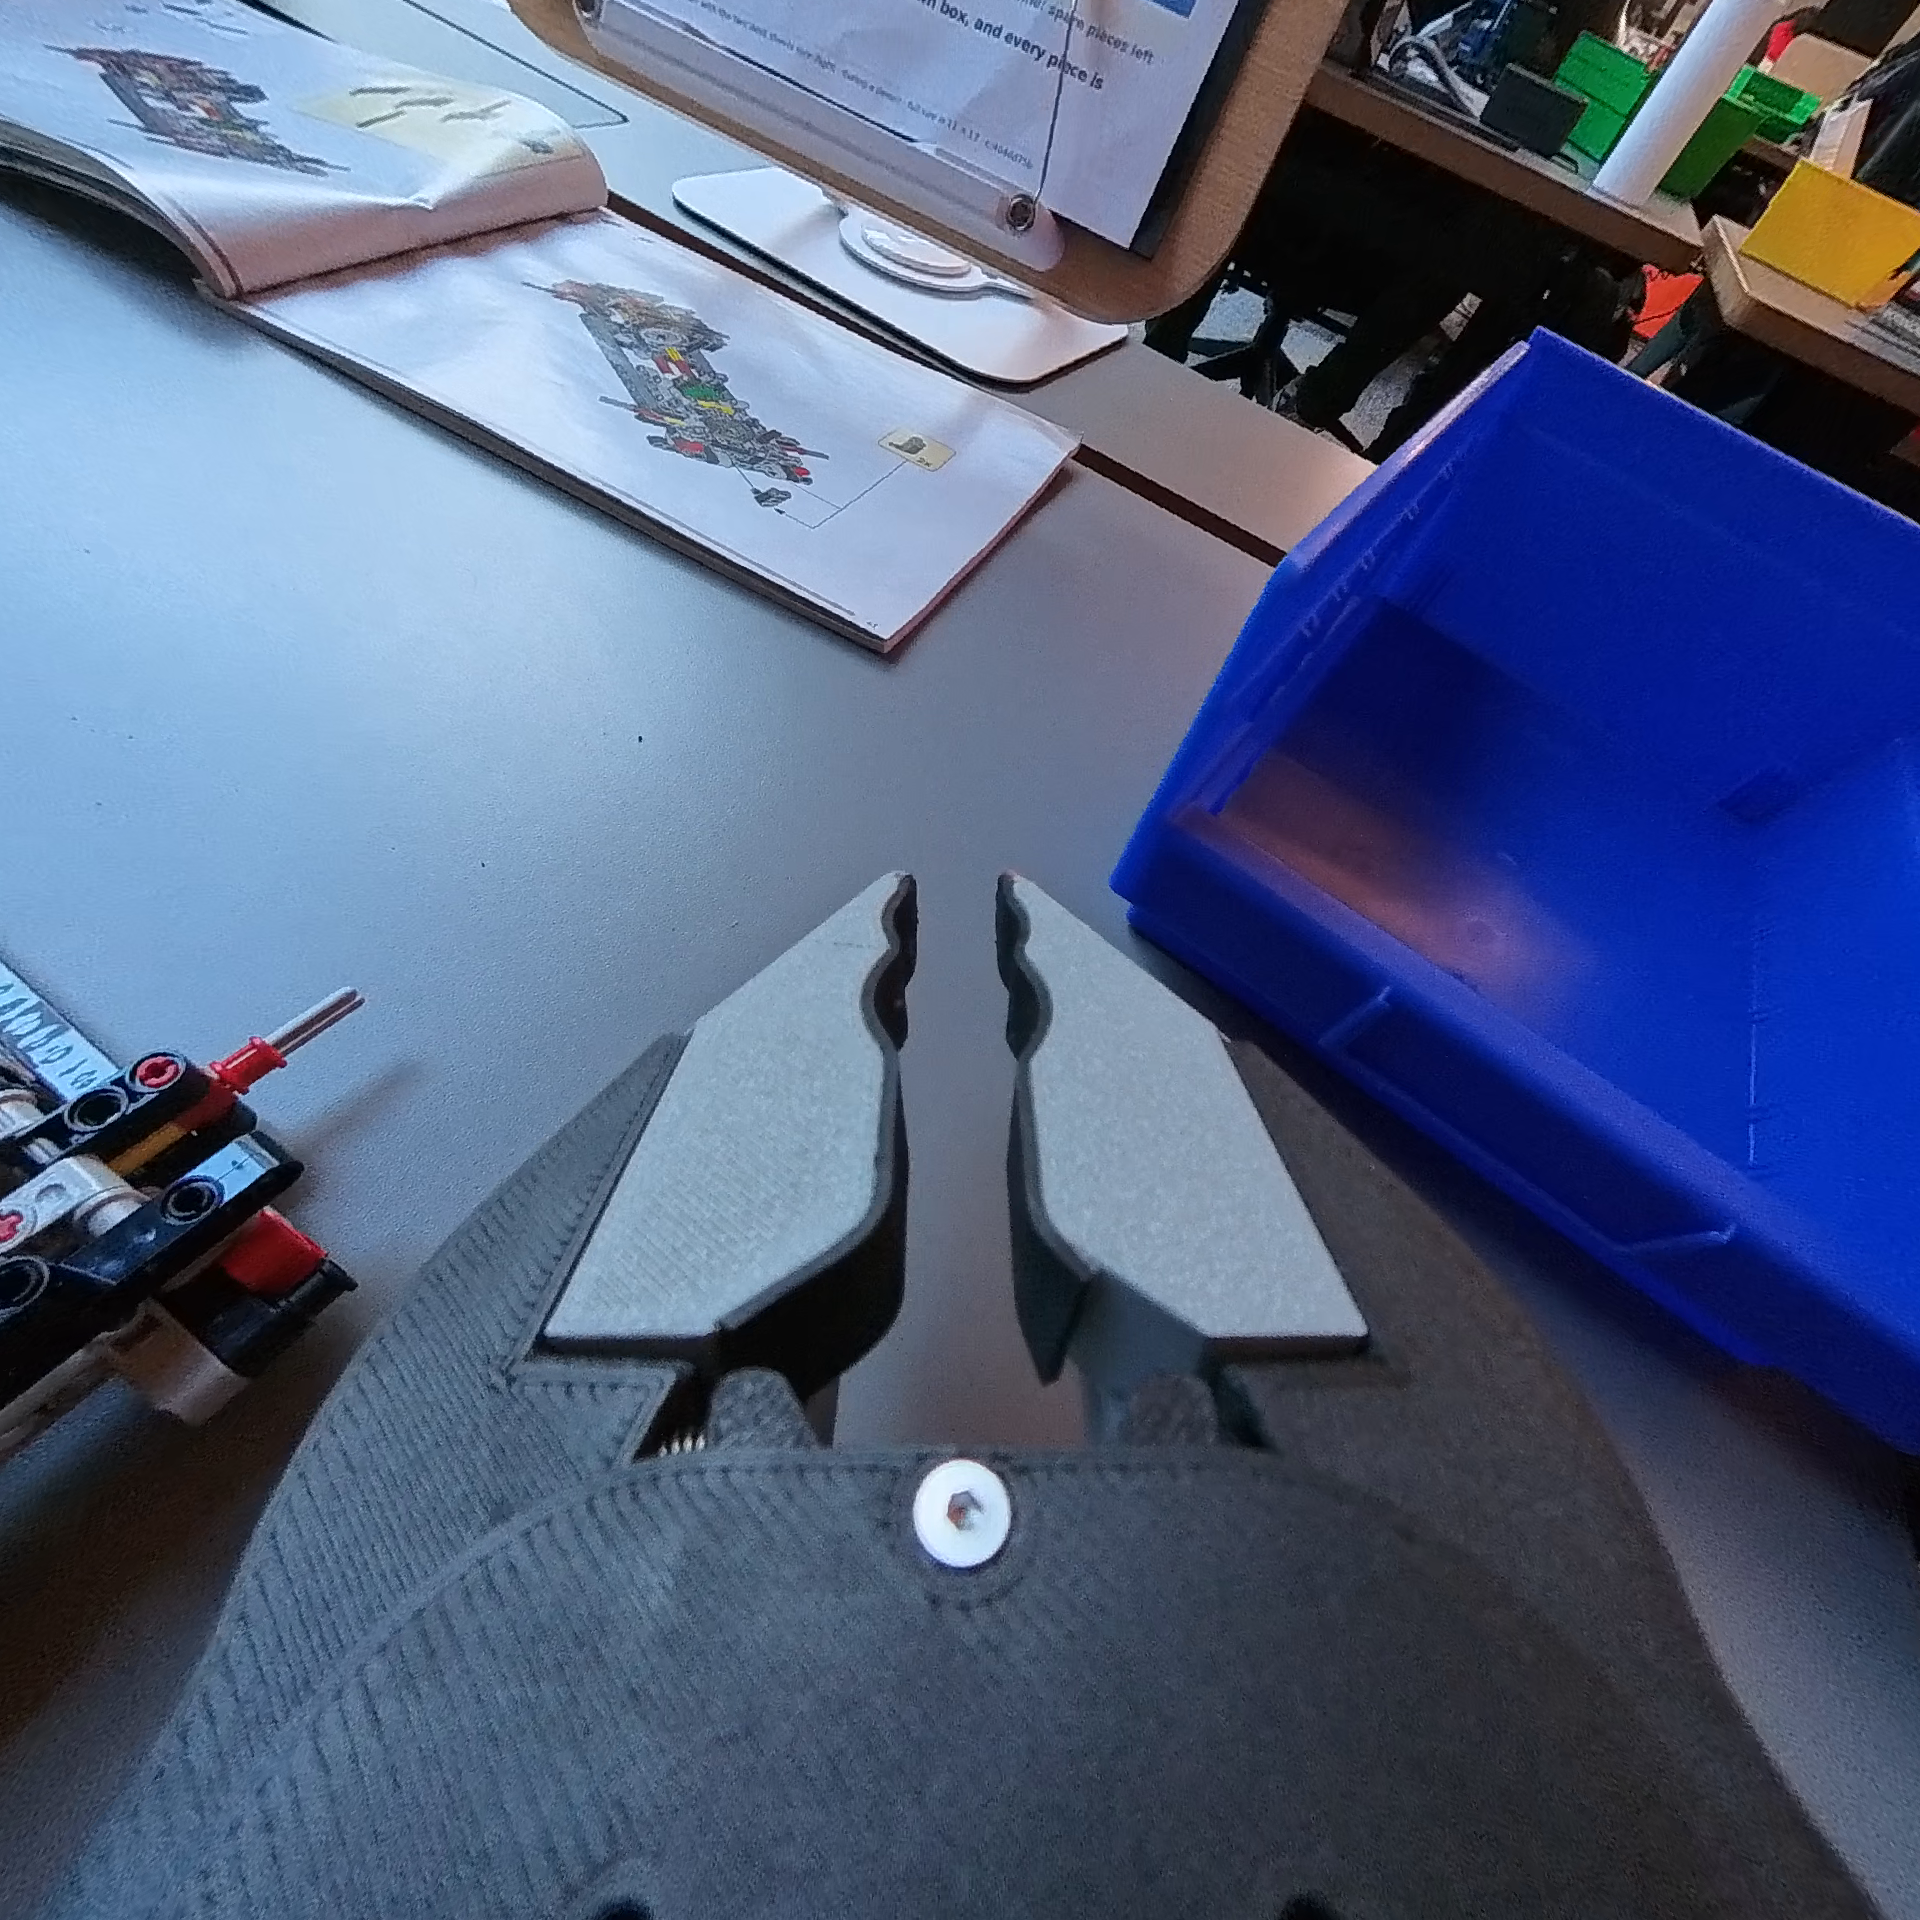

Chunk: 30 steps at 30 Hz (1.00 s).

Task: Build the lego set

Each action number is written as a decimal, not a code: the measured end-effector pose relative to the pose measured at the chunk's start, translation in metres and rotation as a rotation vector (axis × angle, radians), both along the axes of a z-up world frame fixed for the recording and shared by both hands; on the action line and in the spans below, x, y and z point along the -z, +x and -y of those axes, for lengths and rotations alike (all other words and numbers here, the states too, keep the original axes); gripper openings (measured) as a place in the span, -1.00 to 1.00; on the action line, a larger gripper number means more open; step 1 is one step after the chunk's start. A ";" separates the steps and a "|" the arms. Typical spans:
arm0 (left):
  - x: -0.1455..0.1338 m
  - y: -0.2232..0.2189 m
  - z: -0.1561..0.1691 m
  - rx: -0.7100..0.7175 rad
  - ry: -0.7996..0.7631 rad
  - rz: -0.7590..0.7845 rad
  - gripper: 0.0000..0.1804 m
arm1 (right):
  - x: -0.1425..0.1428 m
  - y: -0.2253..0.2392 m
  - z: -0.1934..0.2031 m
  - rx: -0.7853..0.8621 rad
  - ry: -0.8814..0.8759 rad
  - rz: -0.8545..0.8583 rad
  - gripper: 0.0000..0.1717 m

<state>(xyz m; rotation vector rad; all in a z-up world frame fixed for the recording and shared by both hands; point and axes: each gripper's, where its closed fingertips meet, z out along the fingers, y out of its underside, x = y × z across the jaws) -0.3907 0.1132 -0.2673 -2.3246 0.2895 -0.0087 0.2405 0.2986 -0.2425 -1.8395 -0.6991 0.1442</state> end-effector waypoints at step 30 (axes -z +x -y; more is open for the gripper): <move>0.019 0.012 -0.029 0.301 -0.348 -0.181 -0.76 | -0.010 -0.004 0.006 -0.057 0.018 -0.090 -0.88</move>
